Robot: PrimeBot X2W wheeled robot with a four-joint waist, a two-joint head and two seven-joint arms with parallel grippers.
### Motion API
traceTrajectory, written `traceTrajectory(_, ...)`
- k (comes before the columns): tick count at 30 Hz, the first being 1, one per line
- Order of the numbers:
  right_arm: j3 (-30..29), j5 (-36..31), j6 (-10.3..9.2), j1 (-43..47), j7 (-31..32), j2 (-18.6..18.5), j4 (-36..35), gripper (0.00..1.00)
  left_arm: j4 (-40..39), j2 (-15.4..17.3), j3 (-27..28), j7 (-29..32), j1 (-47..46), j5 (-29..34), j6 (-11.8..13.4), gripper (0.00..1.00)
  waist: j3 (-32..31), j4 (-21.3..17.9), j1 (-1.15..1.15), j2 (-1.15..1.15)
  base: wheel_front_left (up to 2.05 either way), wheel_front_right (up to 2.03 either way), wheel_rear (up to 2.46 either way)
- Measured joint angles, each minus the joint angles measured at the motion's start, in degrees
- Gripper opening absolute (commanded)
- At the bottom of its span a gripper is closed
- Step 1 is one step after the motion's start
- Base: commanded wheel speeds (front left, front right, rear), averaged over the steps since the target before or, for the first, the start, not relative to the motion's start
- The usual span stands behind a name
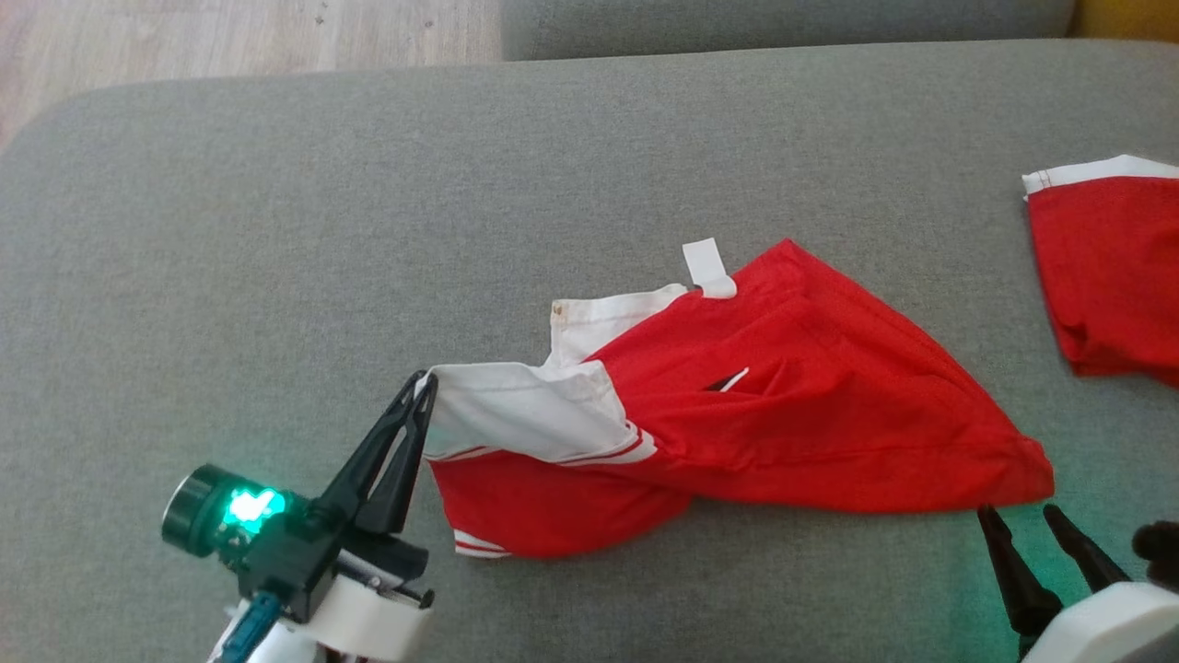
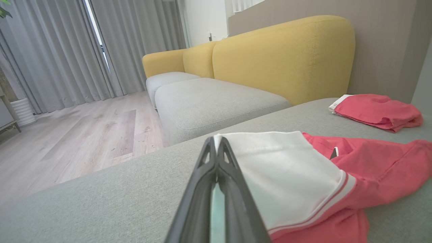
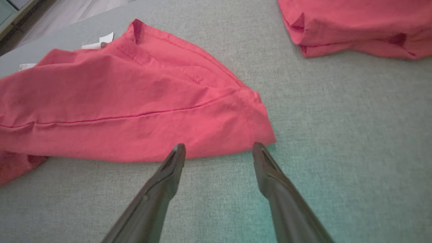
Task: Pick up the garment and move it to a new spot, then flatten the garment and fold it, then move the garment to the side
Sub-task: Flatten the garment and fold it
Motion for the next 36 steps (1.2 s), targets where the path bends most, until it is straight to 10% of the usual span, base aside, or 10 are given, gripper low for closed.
traceTrajectory(19,-3.41,-2.07,0.0,-11.13,3.44,-2.14,9.76,1.0,1.91,-1.94,1.0,0.0,0.14,1.66,-3.12,0.0,0.63,2.56,0.0,0.0,0.0,0.0,0.0)
traceTrajectory(20,-3.22,-2.07,0.0,-11.18,3.53,-2.21,10.07,0.95,1.94,-2.07,0.98,0.0,0.1,1.93,-3.38,0.0,0.7,2.8,0.0,0.0,0.0,0.0,0.0)
traceTrajectory(24,-2.59,-1.37,0.0,-11.16,4.01,-2.21,10.8,0.0,2.42,-2.5,0.85,0.0,-0.16,2.07,-3.76,0.0,0.84,3.45,0.01,0.0,0.0,0.0,0.0)
traceTrajectory(36,-4.08,-0.67,0.0,-10.96,-0.68,-3.36,6.81,0.0,1.57,-2.15,2.9,0.0,-0.52,4.68,-4.21,0.0,-3.18,3.18,0.0,0.0,0.0,0.0,0.0)
